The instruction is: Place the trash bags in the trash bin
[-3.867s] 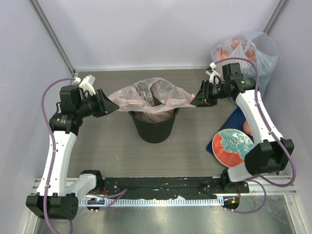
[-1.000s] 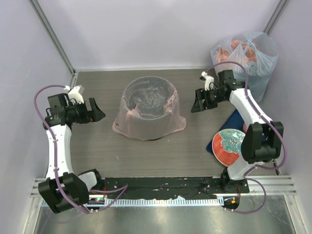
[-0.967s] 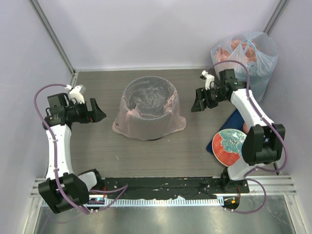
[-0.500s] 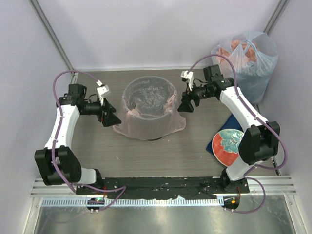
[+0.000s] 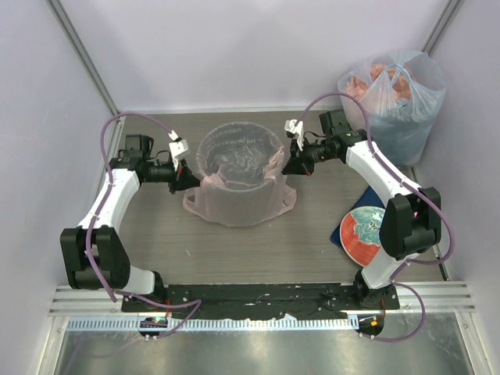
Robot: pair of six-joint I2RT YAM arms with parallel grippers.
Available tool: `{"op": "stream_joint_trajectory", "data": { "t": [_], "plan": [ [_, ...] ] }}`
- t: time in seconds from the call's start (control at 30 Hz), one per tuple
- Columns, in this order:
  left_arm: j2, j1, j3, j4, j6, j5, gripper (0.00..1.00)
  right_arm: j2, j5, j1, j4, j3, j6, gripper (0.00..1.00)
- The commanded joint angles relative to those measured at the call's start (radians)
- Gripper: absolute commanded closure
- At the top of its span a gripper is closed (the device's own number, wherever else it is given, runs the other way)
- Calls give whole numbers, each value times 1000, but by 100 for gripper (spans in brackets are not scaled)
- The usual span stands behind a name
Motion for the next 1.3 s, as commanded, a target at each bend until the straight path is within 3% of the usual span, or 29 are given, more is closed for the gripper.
{"op": "stream_joint_trajectory", "data": {
  "t": [0.0,0.37,0.6,0.63,0.67,0.7,0.73,0.77,0.8,0.93,1.07,1.1,1.17,1.23,1.27],
  "plan": [
    [29,3,-18,21,64,-15,100,-4,-6,-2,87,-65,51,99],
    [82,6,-103,43,99,-107,100,68,25,-34,225,-140,220,99],
    [59,23,-111,171,-31,-162,98,50,40,-54,230,-137,269,96],
    [41,25,-103,175,-72,-185,78,44,51,-66,222,-126,277,87],
    [29,31,-91,164,-77,-193,64,33,69,-75,160,-108,274,60],
    [14,39,-80,129,-77,-195,52,27,75,-91,118,-59,264,46],
    [-20,64,-63,113,-85,-195,27,18,84,-118,77,-34,258,22],
    [-40,83,-58,106,-92,-198,15,7,106,-134,17,-17,260,9],
    [-63,104,-58,113,-109,-193,3,-25,126,-146,-8,9,261,7],
    [-183,195,-57,161,-203,-220,0,-127,242,-164,-83,39,251,5],
    [-279,198,-52,296,-466,-384,0,-220,282,-164,-33,101,295,4],
    [-283,198,-36,334,-600,-436,0,-228,273,-164,-43,143,316,0],
    [-275,198,-3,331,-690,-464,0,-173,200,-151,-197,362,287,0],
    [-251,200,50,305,-799,-468,0,-36,253,-38,-390,533,300,1],
    [-246,198,67,294,-818,-460,0,17,267,8,-473,726,275,1]
  ]
}}
